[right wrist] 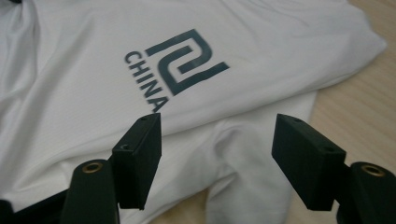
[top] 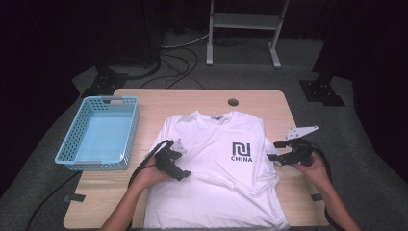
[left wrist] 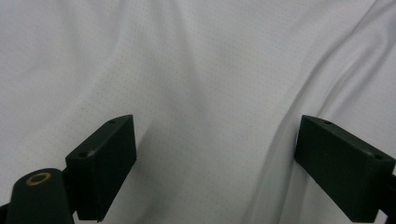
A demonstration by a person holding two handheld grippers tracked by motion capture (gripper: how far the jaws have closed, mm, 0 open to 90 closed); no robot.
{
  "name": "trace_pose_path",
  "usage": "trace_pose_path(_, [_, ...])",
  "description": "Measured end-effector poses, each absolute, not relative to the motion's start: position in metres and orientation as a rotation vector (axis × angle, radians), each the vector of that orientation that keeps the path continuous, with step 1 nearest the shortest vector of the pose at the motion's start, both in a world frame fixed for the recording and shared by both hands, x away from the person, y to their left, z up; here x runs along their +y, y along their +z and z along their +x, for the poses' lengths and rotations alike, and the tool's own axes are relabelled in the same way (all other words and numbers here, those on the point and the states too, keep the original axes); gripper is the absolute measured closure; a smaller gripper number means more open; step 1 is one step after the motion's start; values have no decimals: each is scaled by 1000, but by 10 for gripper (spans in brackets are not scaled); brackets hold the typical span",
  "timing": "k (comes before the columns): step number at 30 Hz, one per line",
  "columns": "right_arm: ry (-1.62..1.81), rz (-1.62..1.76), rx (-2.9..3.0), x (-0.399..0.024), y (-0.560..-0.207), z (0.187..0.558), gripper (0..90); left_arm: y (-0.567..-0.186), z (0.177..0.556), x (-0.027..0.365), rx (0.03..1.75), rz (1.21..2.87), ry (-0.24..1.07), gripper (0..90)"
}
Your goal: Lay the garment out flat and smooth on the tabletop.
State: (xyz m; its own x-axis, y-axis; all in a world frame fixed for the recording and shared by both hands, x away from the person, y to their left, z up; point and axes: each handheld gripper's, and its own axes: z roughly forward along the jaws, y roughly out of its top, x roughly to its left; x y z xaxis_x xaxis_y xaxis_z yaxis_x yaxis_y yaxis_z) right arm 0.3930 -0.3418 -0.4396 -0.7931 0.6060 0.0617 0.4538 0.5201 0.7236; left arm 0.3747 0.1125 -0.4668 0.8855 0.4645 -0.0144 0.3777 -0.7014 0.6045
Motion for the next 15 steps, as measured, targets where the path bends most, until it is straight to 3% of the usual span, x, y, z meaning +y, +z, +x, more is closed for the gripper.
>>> trace_pose_path(8, [1094, 999, 2571, -345, -451, 431, 492, -467, 381, 114, 620, 2423, 187, 119])
trace_pose_path(15, [1055, 1040, 2578, -343, -461, 441, 577, -468, 382, 117, 627, 2408, 190, 121])
